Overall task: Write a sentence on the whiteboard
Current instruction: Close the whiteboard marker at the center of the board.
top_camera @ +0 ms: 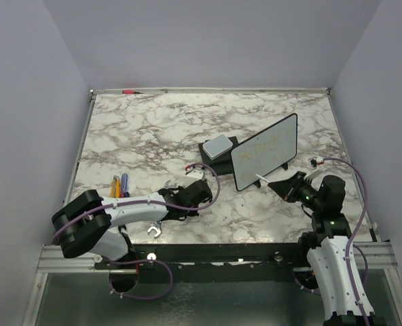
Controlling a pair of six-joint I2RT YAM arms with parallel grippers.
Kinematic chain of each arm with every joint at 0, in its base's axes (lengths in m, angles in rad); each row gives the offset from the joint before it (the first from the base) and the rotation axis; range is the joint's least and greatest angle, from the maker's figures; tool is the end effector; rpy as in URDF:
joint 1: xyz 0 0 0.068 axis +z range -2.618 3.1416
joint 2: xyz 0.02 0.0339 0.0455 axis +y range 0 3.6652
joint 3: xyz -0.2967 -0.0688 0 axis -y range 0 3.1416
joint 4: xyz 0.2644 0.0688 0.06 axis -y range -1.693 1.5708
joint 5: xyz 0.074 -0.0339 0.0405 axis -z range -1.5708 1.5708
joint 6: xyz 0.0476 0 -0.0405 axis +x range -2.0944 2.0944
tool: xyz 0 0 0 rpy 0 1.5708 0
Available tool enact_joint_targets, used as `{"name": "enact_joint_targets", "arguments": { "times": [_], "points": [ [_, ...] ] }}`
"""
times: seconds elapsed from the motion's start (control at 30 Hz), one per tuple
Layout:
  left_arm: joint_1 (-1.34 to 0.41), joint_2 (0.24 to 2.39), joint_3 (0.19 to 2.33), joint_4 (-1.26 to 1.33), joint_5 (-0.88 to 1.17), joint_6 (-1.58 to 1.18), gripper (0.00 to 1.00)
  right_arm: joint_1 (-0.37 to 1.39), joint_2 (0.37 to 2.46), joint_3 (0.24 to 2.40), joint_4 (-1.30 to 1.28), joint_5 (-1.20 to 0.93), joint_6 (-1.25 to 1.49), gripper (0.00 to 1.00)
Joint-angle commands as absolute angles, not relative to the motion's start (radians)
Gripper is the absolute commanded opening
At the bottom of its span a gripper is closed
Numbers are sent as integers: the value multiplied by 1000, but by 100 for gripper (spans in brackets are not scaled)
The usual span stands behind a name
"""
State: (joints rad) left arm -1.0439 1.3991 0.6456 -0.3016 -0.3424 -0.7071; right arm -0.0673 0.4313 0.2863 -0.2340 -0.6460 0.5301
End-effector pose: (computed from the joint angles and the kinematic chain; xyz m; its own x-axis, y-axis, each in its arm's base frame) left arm 0.1455 -0.2182 0.1653 -0.8074 0.1710 -0.5647 0.2715 0.9574 -0.0983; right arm 0.1265 0.0202 0.2173 -0.5735 0.4433 -0.6889 -0.2484 0.7072 0.6619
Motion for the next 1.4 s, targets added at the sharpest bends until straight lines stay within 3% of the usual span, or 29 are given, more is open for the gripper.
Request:
{"name": "enact_joint_targets", "arguments": {
  "times": [0.0, 0.03, 0.27, 0.53, 0.73, 1.07, 1.37],
  "points": [
    [-1057, 1424, 617, -410, -321, -727, 4, -74, 436, 279, -220, -732, 511, 1],
    [-1057, 1414, 617, -410, -327, -729, 0, -74, 440, 279, -213, -756, 508, 1],
    [-1017, 1239, 607, -274, -349, -780, 0, -71, 425, 256, -99, -907, 570, 1],
    [-806, 985, 519, 112, -205, -944, 0, -52, 337, 241, 66, -845, 702, 1],
    [-707, 995, 487, 364, -74, -1087, 0, -2, 410, 274, 185, -784, 716, 1],
    [-616, 1046, 456, 587, -2, -1244, 0, 474, 586, 367, 361, -423, 620, 1],
    [-574, 856, 371, 628, -182, -1382, 0, 762, 681, 302, 681, -33, 573, 1]
  ]
}}
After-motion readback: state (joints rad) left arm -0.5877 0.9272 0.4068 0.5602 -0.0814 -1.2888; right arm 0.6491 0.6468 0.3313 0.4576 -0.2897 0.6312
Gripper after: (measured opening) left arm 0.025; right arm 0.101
